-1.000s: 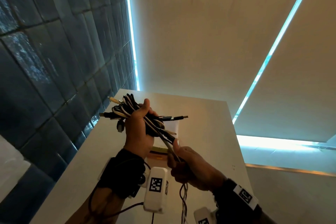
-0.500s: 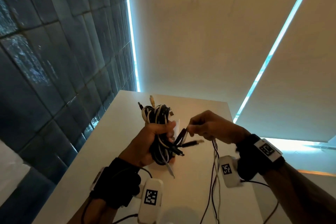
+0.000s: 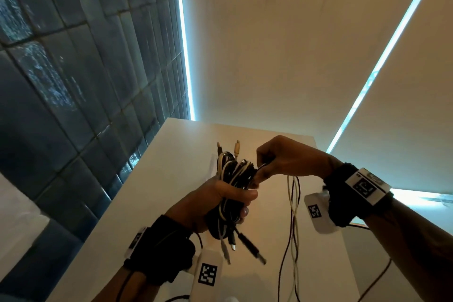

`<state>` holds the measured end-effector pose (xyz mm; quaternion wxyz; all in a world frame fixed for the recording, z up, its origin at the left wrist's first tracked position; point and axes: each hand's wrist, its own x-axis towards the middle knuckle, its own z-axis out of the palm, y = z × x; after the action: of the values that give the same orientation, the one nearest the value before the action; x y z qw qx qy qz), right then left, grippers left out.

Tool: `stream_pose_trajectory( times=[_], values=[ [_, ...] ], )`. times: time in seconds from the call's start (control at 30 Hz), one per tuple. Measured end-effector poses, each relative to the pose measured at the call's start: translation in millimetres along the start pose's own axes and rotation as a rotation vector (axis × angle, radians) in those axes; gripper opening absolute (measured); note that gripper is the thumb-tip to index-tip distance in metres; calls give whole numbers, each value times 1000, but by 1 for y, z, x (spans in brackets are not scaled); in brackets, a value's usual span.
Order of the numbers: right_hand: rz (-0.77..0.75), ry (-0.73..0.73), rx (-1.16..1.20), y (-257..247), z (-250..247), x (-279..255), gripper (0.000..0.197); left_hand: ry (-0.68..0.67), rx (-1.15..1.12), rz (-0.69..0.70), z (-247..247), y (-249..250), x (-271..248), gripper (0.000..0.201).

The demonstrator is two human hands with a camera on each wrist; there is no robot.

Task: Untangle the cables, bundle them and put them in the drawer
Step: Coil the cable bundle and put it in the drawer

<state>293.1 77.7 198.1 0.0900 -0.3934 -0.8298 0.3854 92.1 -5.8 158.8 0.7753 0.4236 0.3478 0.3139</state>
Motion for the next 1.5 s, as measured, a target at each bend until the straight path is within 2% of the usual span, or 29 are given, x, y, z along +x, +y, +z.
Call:
stream_pose_trajectory(
  times=[0.1,0.23,0.3,0.37,0.47,0.57,0.63,0.7,0.73,0.8,0.83,0.87,0.97,1.07,1.13,1.2,1.27,1.4,1.5],
  values=[
    [75,-24,113,12,-16,-11,26,14,-55,26,-3,1,-4,14],
    [110,-96,642,49,-18,-28,39,89,-198,101,-19,2,-10,15],
    [149,-48,725,61,-10,-28,40,86,-226,105,-20,3,-12,11],
    [227,100,617,62,-4,-22,39,69,-197,88,-11,0,-8,8],
    [293,433,238,43,0,-2,36,61,-68,12,6,-15,6,14],
    [178,629,-77,-3,5,14,32,89,-58,-32,16,-29,22,18],
    [33,631,-171,-34,18,11,32,136,-206,-17,15,-30,28,19],
    [-79,534,-249,-55,35,0,31,157,-377,36,10,-26,29,31],
    [-101,469,-262,-62,42,-4,30,168,-434,77,4,-25,29,41],
    [-91,357,-283,-69,49,-11,25,220,-497,135,-4,-23,29,81],
    [-74,313,-309,-69,49,-11,22,209,-517,151,-6,-22,28,93],
    [-54,263,-344,-69,49,-12,18,208,-508,160,-5,-23,28,94],
    [-17,97,-503,-71,50,-14,21,232,-439,123,1,-22,31,75],
    [-23,26,-583,-70,50,-17,23,302,-460,107,1,-23,36,65],
    [-31,61,-600,-68,48,-21,23,366,-475,125,-1,-22,39,68],
    [-60,163,-574,-67,52,-27,19,458,-491,182,-9,-19,41,44],
    [-43,292,-468,-64,63,-35,21,533,-520,249,-19,-13,42,17],
    [-49,413,-123,-52,92,-43,26,625,-561,362,-32,-2,43,25],
    [-78,431,239,-36,105,-44,30,648,-576,419,-27,-1,44,25]
  ],
)
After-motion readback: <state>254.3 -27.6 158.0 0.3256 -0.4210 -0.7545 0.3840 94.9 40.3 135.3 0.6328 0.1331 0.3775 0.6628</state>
